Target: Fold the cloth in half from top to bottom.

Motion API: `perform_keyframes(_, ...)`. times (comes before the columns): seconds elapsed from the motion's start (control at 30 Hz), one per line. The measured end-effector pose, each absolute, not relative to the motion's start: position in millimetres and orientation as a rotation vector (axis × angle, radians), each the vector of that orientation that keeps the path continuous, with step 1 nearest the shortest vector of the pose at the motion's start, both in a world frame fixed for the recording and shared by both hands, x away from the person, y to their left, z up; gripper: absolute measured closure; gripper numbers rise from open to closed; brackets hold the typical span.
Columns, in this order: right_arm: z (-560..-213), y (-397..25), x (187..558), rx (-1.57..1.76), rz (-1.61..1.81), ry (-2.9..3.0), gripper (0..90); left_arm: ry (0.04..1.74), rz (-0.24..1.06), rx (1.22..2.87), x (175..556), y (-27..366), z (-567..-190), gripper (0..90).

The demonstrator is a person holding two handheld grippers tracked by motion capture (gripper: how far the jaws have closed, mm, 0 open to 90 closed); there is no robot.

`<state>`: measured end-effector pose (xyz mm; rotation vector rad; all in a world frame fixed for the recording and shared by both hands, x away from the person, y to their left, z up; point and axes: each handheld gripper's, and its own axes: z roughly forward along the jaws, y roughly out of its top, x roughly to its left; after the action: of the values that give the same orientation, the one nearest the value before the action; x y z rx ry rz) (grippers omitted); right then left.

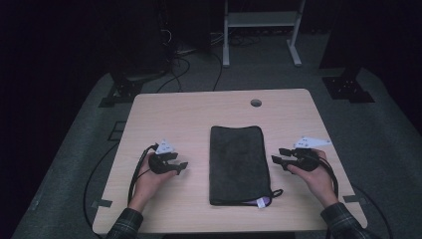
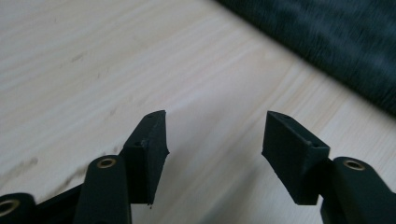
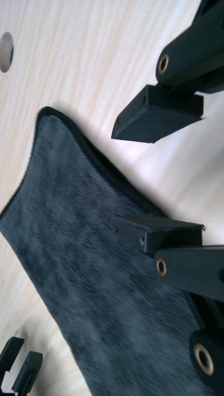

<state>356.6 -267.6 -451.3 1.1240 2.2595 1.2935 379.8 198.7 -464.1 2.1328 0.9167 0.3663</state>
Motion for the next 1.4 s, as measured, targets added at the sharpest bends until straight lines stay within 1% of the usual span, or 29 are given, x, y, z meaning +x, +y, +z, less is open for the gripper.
perform_keyframes(0.13,-448,-262,375,1.12,1.292,2.26,49.3,0.89,0.336,2.134,392,191,-456,47.6)
perform_keyframes(0.27,-445,-258,390,1.111,1.285,2.271,47.6,0.875,0.336,2.116,404,180,-449,49.9)
perform_keyframes(0.5,-438,-250,415,1.097,1.265,2.288,45.6,0.844,0.347,2.105,430,155,-439,46.1)
perform_keyframes(0.67,-439,-247,434,1.098,1.234,2.315,44.6,0.84,0.333,2.089,452,136,-441,45.6)
perform_keyframes(0.8,-436,-244,450,1.109,1.234,2.307,43.9,0.838,0.341,2.11,470,120,-444,45.3)
perform_keyframes(0.97,-437,-236,468,1.109,1.23,2.303,43.8,0.86,0.322,2.112,488,106,-449,44.6)
perform_keyframes(1.1,-442,-229,481,1.116,1.209,2.293,44.3,0.875,0.313,2.13,497,98,-455,44.5)
perform_keyframes(1.27,-457,-225,492,1.139,1.151,2.323,43.8,0.893,0.339,2.161,503,92,-465,45.9)
perform_keyframes(1.4,-466,-220,499,1.135,1.113,2.357,42.2,0.911,0.304,2.159,506,94,-473,46.7)
